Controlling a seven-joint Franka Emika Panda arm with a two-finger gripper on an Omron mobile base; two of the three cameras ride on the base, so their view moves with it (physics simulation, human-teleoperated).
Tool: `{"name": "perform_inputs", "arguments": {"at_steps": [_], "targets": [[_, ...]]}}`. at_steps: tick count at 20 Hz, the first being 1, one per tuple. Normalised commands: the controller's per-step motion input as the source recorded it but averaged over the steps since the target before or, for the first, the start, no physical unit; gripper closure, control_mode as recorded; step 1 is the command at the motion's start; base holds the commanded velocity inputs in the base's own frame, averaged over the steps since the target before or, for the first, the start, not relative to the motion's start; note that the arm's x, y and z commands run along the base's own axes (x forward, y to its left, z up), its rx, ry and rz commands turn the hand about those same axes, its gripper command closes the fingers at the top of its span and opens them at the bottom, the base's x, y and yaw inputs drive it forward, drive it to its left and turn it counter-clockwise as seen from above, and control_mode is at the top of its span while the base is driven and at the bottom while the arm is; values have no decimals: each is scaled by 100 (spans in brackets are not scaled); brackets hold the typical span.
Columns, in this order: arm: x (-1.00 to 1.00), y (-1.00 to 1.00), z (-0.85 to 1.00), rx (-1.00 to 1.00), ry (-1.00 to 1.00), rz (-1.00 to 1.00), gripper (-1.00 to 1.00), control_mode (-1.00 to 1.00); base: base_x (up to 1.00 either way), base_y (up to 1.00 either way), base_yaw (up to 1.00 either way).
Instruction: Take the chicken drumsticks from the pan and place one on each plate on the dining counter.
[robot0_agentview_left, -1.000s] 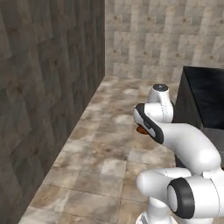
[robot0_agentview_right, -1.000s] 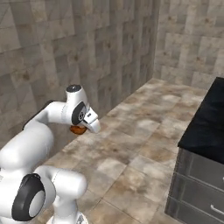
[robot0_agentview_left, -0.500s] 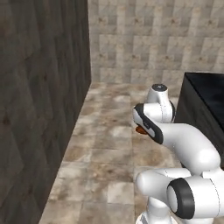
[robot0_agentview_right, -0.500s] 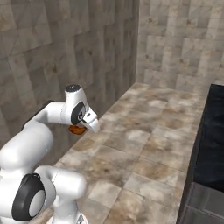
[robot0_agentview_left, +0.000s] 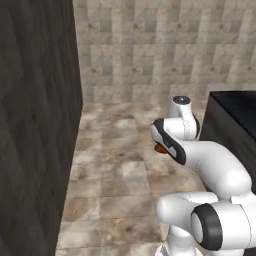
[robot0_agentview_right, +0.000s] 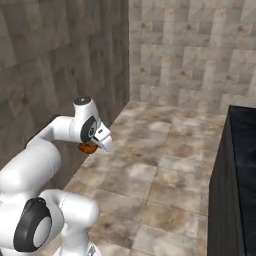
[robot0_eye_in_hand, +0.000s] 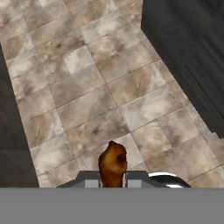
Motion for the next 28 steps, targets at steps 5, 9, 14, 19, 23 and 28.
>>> {"name": "perform_inputs", "arguments": {"at_steps": [5, 9, 14, 19, 23, 28], "targets": [[0, 0, 0, 0, 0, 0, 100, 100, 98, 36, -34], [0, 0, 0, 0, 0, 0, 100, 100, 98, 33, -33], [0, 0, 0, 0, 0, 0, 100, 100, 99, 35, -30], [0, 0, 0, 0, 0, 0, 100, 100, 100, 38, -28], [0, 0, 0, 0, 0, 0, 100, 100, 100, 38, -29], [0, 0, 0, 0, 0, 0, 100, 100, 100, 38, -29]]}}
